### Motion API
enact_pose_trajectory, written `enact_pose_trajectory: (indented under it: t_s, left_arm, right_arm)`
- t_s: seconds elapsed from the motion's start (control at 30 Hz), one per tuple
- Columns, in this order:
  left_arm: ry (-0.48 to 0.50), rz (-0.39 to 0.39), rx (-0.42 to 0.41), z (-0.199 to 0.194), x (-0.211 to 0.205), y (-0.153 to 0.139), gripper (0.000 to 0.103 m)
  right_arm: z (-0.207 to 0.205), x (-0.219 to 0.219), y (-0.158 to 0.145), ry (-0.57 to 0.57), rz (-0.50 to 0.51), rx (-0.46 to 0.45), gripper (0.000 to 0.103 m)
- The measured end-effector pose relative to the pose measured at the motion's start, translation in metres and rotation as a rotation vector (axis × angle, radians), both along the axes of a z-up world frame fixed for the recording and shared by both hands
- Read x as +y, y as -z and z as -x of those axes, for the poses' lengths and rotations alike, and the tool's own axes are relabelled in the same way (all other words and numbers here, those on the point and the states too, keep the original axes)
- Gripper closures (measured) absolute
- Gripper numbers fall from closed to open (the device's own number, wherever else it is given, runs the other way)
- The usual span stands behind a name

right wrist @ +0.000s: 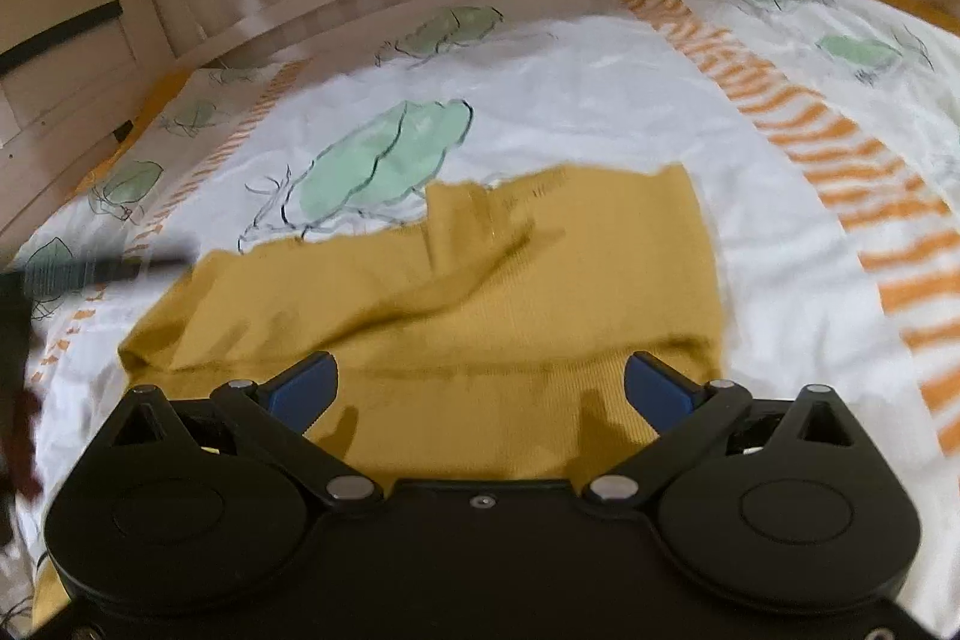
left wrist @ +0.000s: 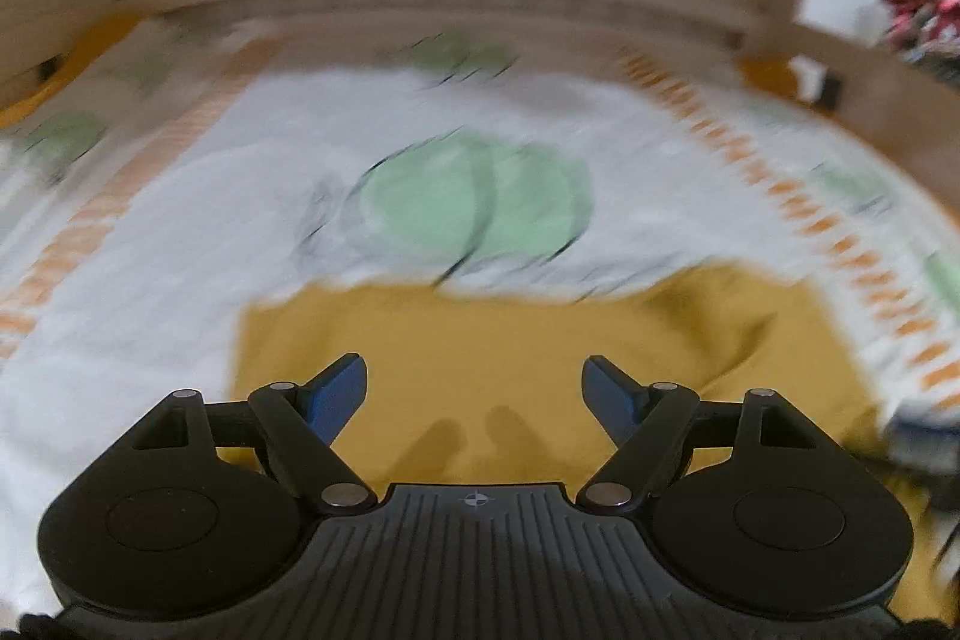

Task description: Fold small clothes

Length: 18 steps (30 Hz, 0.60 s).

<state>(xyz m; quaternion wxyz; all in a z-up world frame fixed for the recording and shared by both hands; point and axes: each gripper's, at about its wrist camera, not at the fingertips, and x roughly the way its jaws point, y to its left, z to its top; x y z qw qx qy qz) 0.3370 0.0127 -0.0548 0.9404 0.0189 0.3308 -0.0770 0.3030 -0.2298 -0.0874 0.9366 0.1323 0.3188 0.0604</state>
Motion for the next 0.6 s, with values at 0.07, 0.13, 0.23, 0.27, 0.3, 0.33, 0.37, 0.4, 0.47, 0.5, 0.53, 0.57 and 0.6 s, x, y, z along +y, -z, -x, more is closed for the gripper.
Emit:
enact_pose_trajectory:
  t_s: [0.07, 0.13, 0.23, 0.27, 0.3, 0.33, 0.37, 0.4, 0.47, 0.5, 0.53, 0.57, 0.6]
  left_arm:
    - [-0.032, -0.031, 0.035, 0.006, 0.018, 0.017, 0.025]
    - [-0.062, -0.024, 0.079, 0.010, 0.036, 0.032, 0.025]
    - [-0.100, 0.000, 0.116, 0.015, 0.054, 0.050, 0.025]
    - [-0.107, 0.000, 0.123, 0.017, 0.056, 0.058, 0.025]
    - [-0.103, -0.002, 0.109, 0.019, 0.057, 0.065, 0.024]
    - [-0.100, -0.009, 0.082, 0.024, 0.056, 0.069, 0.023]
    - [-0.103, -0.021, 0.055, 0.027, 0.054, 0.071, 0.023]
    - [-0.107, -0.028, 0.042, 0.030, 0.051, 0.071, 0.023]
    - [-0.114, -0.036, 0.026, 0.032, 0.050, 0.073, 0.021]
    - [-0.117, -0.029, 0.023, 0.034, 0.052, 0.074, 0.019]
    - [-0.121, -0.015, 0.022, 0.032, 0.053, 0.076, 0.017]
    - [-0.125, 0.001, 0.023, 0.030, 0.055, 0.076, 0.016]
    - [-0.127, 0.007, 0.023, 0.030, 0.056, 0.078, 0.015]
  right_arm:
    - [-0.014, 0.003, -0.004, -0.005, 0.015, -0.016, 0.002]
    - [-0.030, 0.005, -0.009, -0.004, 0.032, -0.033, 0.003]
    - [-0.055, 0.008, -0.012, -0.007, 0.055, -0.042, 0.015]
    - [-0.062, 0.009, -0.011, -0.007, 0.066, -0.040, 0.017]
    - [-0.069, 0.009, -0.011, -0.005, 0.080, -0.041, 0.021]
    - [-0.076, 0.010, -0.009, -0.001, 0.099, -0.041, 0.023]
    - [-0.082, 0.011, -0.008, 0.000, 0.116, -0.041, 0.024]
    - [-0.087, 0.012, -0.006, 0.000, 0.130, -0.039, 0.024]
    - [-0.096, 0.013, -0.002, -0.001, 0.145, -0.031, 0.025]
    - [-0.099, 0.013, 0.000, 0.000, 0.150, -0.023, 0.026]
    - [-0.103, 0.014, 0.005, -0.002, 0.154, -0.009, 0.029]
    - [-0.106, 0.015, 0.007, -0.007, 0.155, 0.002, 0.031]
    - [-0.109, 0.015, 0.011, -0.013, 0.157, 0.016, 0.036]
